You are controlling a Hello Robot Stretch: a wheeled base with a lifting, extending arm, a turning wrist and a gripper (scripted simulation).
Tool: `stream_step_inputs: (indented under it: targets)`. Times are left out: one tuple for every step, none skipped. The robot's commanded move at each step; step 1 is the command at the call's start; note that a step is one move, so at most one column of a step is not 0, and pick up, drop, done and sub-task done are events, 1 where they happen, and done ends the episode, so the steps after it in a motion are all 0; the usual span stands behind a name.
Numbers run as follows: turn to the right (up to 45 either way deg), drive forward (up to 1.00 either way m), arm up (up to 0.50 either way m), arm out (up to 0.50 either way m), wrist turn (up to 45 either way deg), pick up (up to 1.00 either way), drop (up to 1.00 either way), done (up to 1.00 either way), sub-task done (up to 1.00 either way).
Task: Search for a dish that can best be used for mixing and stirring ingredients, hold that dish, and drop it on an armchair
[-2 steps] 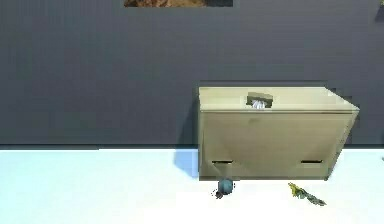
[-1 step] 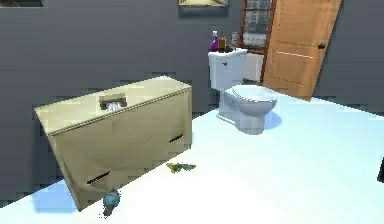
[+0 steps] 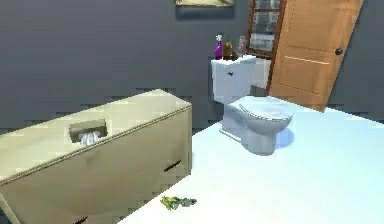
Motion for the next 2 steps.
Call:
stream_step_inputs:
  targets:
    - [42.0,0.0,0.0,0.0,0.0,0.0,0.0,0.0,0.0]
    - [3.0,0.0,0.0,0.0,0.0,0.0,0.0,0.0,0.0]
